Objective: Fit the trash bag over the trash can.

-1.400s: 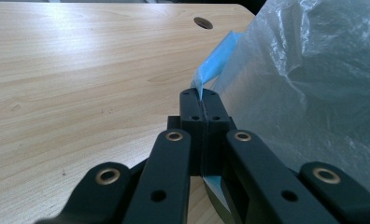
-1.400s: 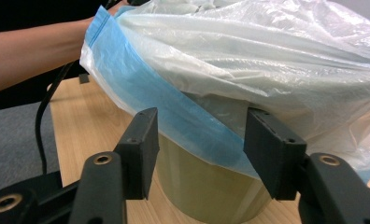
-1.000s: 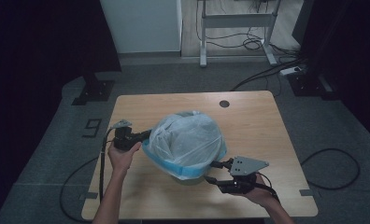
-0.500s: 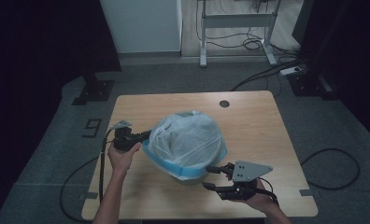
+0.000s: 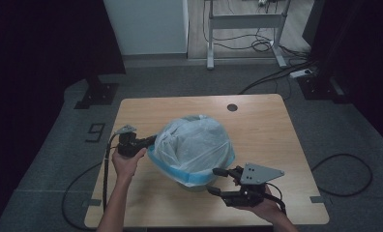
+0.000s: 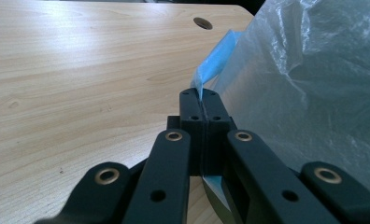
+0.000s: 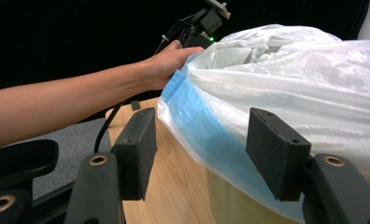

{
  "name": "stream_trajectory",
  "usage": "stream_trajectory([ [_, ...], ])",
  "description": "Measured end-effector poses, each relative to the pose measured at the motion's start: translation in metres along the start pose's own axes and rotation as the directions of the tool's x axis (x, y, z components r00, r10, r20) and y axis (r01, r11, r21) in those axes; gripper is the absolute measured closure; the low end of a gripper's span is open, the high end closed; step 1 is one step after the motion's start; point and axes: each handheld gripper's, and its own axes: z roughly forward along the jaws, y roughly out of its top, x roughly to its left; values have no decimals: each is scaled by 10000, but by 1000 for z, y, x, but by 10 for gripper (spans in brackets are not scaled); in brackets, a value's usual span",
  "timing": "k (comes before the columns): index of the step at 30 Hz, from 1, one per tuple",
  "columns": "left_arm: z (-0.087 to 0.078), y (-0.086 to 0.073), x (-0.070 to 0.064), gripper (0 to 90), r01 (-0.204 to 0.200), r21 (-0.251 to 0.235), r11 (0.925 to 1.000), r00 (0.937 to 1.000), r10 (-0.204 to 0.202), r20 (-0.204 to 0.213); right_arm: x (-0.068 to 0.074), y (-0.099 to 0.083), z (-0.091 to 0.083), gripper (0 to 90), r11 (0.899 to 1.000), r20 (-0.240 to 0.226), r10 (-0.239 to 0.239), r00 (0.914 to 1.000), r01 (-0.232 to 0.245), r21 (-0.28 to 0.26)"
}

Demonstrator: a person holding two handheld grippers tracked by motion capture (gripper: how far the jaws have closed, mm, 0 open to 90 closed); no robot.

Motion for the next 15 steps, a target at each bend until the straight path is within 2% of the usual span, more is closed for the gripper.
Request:
stream_trajectory([
  [8, 0, -1, -1, 894, 3, 5, 10000, 10000, -3, -27, -1, -3, -7, 416, 9997, 195, 153, 9997, -149, -181],
  [15, -3, 0, 0, 894, 30, -62, 10000, 10000, -31, -71, -2, 3, -2, 403, 9997, 201, 145, 9997, -141, -203],
])
